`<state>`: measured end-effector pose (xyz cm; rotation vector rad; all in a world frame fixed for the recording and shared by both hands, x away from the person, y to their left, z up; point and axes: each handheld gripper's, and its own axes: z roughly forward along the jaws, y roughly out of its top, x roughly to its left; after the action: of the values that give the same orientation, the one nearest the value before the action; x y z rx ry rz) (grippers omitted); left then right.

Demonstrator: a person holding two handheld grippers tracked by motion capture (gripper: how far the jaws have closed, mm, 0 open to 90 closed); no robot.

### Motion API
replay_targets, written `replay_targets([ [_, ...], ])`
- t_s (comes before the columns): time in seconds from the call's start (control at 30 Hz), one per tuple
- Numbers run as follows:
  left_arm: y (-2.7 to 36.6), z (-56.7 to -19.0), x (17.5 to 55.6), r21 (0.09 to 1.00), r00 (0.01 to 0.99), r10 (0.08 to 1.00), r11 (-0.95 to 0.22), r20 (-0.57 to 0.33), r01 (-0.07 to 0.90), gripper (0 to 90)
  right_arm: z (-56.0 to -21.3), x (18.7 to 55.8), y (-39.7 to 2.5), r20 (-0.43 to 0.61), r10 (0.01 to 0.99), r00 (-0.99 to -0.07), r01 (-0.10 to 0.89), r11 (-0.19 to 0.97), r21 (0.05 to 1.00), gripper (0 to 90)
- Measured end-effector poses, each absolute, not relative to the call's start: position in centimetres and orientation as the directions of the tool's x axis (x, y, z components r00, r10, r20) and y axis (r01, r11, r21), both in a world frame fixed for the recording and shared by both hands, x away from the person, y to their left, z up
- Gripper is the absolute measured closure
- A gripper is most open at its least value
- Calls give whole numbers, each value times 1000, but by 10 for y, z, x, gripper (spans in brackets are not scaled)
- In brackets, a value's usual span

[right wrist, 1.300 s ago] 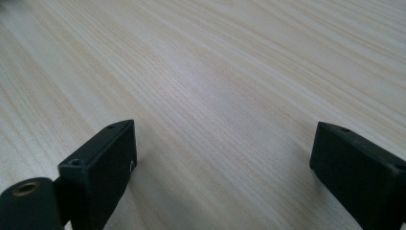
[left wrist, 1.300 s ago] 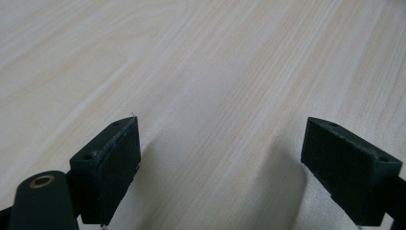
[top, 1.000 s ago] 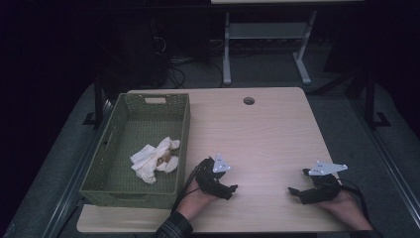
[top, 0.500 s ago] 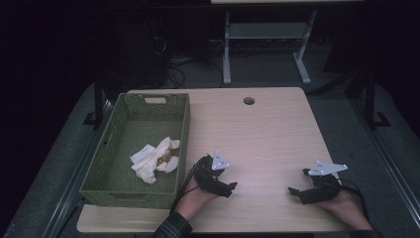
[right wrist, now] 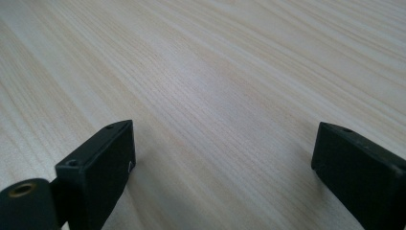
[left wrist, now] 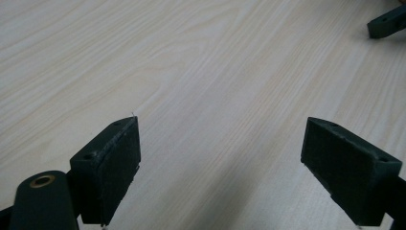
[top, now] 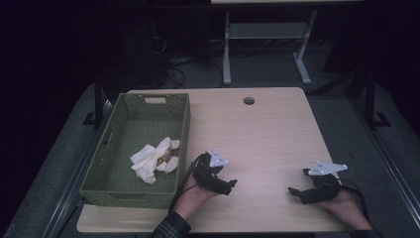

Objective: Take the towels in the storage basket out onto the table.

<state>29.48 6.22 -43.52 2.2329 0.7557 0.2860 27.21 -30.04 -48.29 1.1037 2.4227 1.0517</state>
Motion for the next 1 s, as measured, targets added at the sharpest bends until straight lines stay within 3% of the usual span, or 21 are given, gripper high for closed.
replay_targets([
  [1.0, 62, -401, 303, 744, 815, 575, -517, -64, 424, 129, -483, 273, -300, 40, 747, -663, 548, 449, 706, 23],
])
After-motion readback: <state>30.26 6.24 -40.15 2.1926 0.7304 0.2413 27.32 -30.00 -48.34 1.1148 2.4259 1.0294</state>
